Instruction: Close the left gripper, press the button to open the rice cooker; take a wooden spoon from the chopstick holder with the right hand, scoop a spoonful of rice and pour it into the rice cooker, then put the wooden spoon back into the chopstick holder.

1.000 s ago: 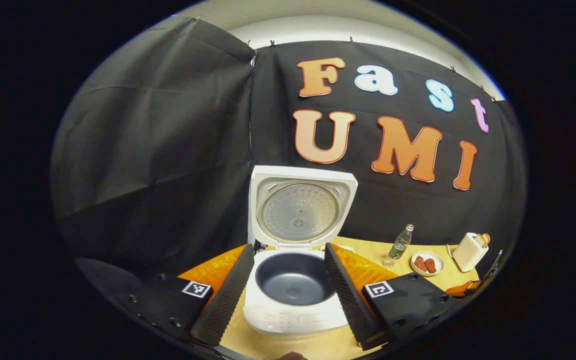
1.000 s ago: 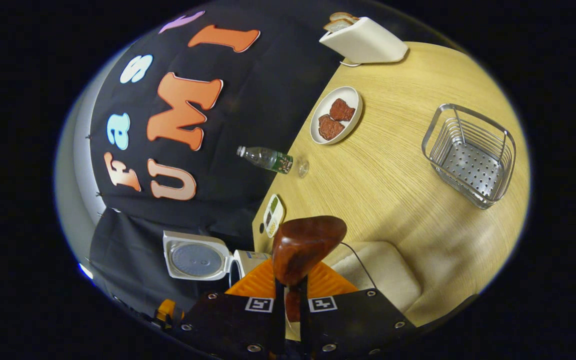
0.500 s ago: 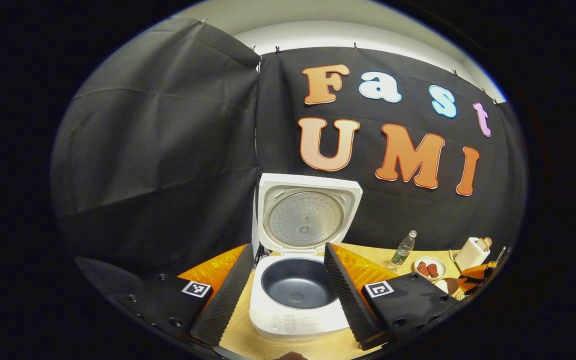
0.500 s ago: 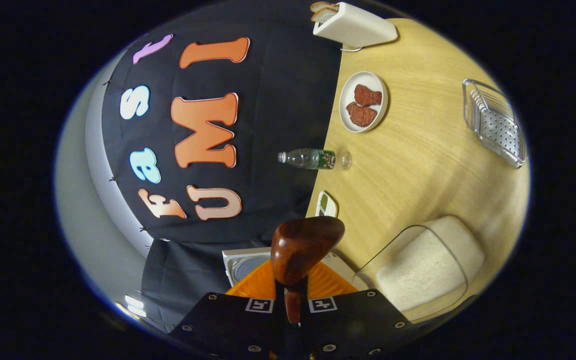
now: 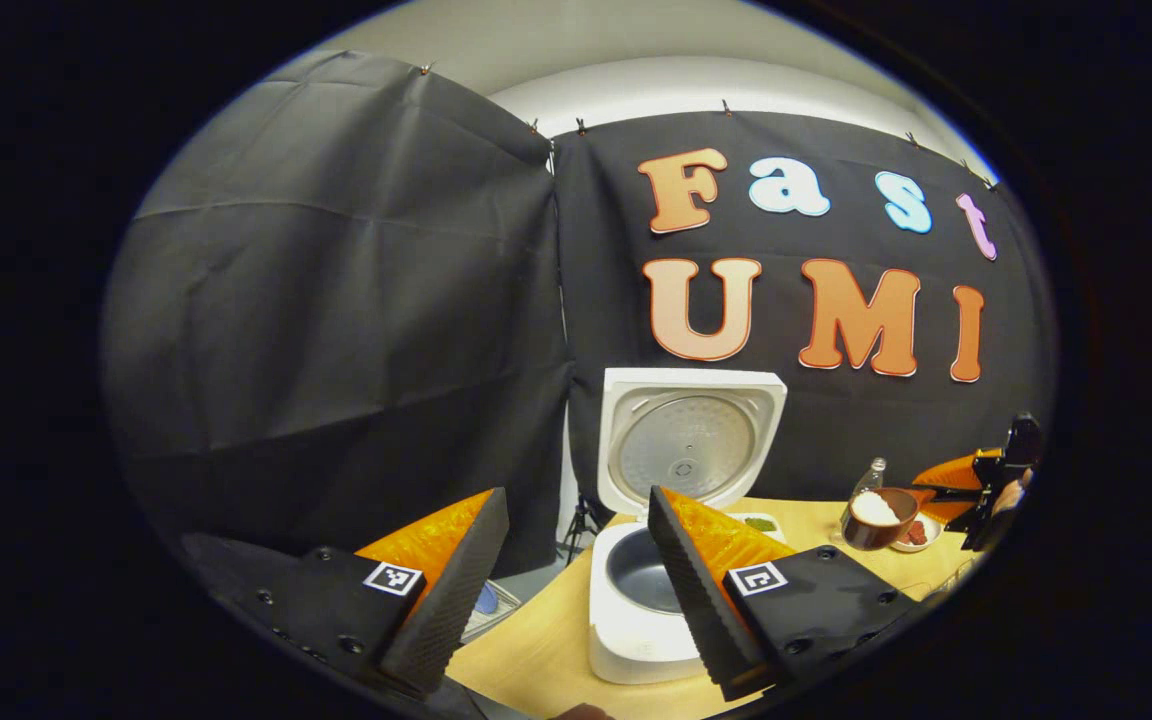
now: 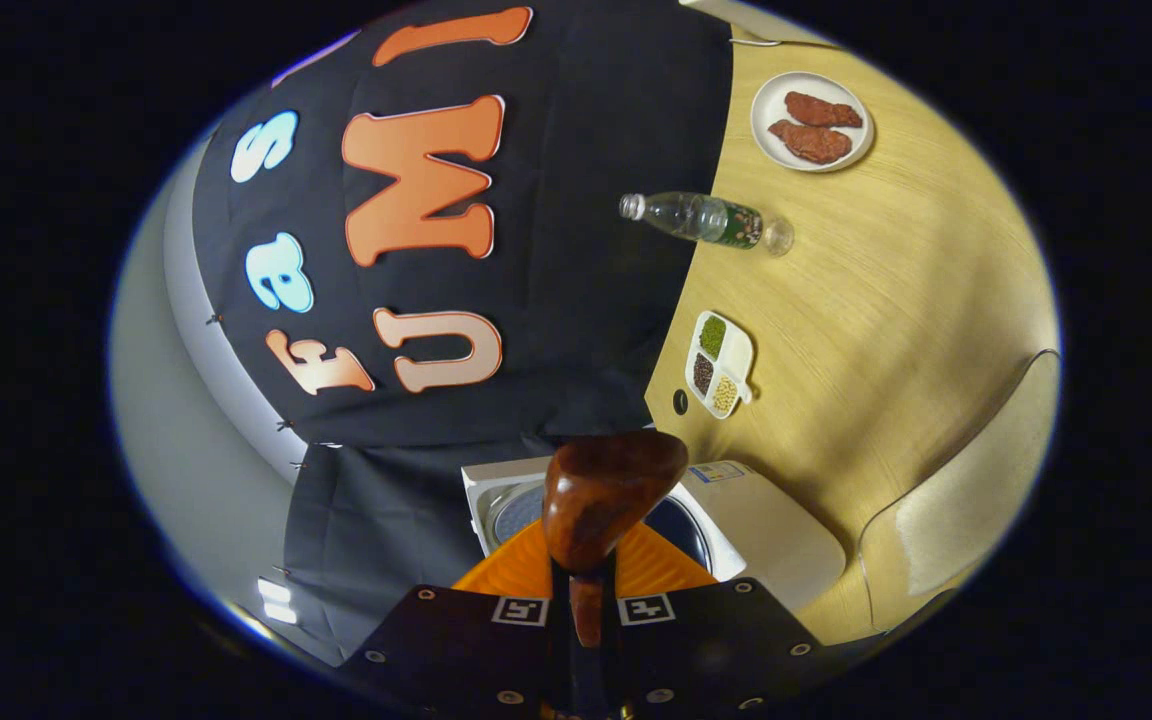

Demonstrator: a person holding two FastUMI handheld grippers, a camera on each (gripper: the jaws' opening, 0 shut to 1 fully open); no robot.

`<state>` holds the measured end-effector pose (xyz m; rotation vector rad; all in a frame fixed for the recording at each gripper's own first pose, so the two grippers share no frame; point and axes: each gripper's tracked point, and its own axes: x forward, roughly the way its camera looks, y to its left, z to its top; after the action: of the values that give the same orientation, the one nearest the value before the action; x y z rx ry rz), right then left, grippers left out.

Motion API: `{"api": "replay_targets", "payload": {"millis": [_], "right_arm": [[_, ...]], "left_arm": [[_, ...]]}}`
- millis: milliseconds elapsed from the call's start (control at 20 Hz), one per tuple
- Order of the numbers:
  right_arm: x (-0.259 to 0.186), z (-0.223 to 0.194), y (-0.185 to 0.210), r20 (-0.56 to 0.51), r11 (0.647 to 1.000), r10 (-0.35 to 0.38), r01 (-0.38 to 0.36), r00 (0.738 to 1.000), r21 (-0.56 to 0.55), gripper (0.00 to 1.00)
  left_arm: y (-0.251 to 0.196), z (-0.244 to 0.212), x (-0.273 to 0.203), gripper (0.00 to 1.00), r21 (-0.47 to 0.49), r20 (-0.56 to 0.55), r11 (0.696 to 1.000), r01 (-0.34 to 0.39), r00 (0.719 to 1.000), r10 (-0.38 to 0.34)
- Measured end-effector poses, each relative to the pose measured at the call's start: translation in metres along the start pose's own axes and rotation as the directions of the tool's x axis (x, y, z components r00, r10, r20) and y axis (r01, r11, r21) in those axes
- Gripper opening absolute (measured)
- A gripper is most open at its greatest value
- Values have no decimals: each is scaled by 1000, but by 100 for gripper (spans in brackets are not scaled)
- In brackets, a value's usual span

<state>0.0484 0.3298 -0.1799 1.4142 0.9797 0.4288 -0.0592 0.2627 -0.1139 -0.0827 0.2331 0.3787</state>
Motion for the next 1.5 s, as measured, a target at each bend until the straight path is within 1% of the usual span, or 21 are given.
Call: {"api": "replay_targets", "payload": {"millis": [200,250,300,350,400,450,500,550,650,750,900,1000,1200,1400,1500], "right_arm": [[46,-22,17,-21,992,-45,42,999,-115,11],[57,-27,22,-25,986,-52,48,998,-157,11],[65,-34,29,-27,979,-56,50,998,-199,11],[76,-39,34,-26,967,-63,55,998,-250,11],[83,-42,36,-17,949,-73,64,997,-309,11],[91,-45,38,-4,923,-90,82,996,-375,11],[96,-50,37,12,894,-106,101,994,-436,11],[101,-52,38,26,867,-115,113,993,-486,11],[111,-59,43,49,824,-126,132,991,-550,11],[120,-63,44,66,793,-134,147,989,-591,11],[122,-62,40,111,746,-161,194,981,-637,11],[122,-60,40,136,723,-166,215,977,-657,11],[122,-57,40,158,682,-171,233,973,-693,11],[123,-59,41,162,641,-177,238,971,-729,11],[125,-60,43,163,618,-175,237,971,-750,11]], "left_arm": [[28,-8,0,96,7,0,999,-43,999,43],[34,-11,1,95,10,-3,999,-52,999,52],[39,-13,2,96,10,-7,998,-59,998,59],[44,-15,4,96,8,-13,998,-64,998,64],[47,-17,6,96,5,-19,998,-67,998,67],[50,-20,8,95,2,-26,998,-67,997,67],[54,-22,9,96,1,-32,998,-67,997,67],[55,-24,10,96,-4,-38,998,-55,998,55],[59,-30,17,96,1,-52,999,-33,998,33],[64,-38,25,96,16,-68,1000,-17,997,18],[74,-41,30,96,10,-91,1000,-3,996,4],[77,-45,32,96,3,-103,1000,7,995,-7],[76,-45,32,96,22,-102,1000,-4,995,7],[76,-48,29,96,1,-110,1000,-5,994,6],[77,-48,28,96,6,-110,1000,-7,994,8]]}}
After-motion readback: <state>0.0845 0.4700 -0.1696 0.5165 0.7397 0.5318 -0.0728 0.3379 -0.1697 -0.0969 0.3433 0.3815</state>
